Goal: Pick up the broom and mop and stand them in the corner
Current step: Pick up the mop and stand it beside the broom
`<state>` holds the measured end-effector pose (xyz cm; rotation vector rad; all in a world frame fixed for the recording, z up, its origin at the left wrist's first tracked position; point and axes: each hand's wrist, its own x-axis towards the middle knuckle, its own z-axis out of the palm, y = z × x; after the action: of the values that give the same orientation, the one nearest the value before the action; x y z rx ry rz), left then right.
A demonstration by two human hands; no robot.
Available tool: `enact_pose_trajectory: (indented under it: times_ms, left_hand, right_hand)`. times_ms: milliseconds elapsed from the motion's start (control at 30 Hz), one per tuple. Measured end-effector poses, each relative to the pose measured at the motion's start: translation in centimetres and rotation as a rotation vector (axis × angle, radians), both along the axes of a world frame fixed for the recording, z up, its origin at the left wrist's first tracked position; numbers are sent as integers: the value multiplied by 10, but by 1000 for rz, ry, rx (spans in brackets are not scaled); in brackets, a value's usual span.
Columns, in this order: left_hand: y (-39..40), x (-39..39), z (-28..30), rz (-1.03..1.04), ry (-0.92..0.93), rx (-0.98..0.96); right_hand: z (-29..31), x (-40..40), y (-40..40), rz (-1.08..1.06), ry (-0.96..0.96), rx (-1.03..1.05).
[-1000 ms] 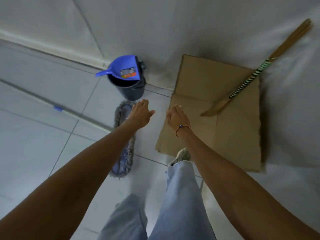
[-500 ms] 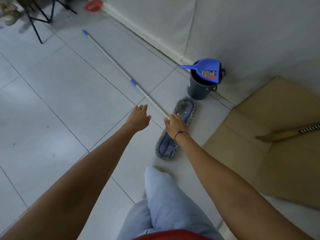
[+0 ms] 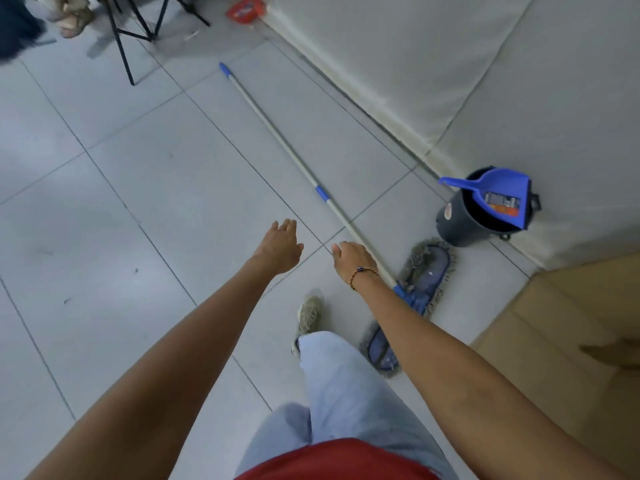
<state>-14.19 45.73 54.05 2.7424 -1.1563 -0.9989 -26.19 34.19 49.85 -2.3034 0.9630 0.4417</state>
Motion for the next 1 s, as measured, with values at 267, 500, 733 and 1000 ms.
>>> enact_pose_trajectory:
  times_ms: [267, 500, 733, 1000]
  left_hand:
    - [-58, 137, 17, 11, 39, -43]
    - [-131, 260, -14, 132, 167, -75]
    - [-239, 390, -61, -70, 268, 52]
    - [-332, 472, -137, 474, 705, -54]
  right_hand:
    - [34, 127, -82, -100, -93, -67]
    - [-1, 208, -153, -185, 15, -21]
    - [-55, 291, -211, -334, 124, 107]
    - [-127, 369, -292, -292, 209, 253]
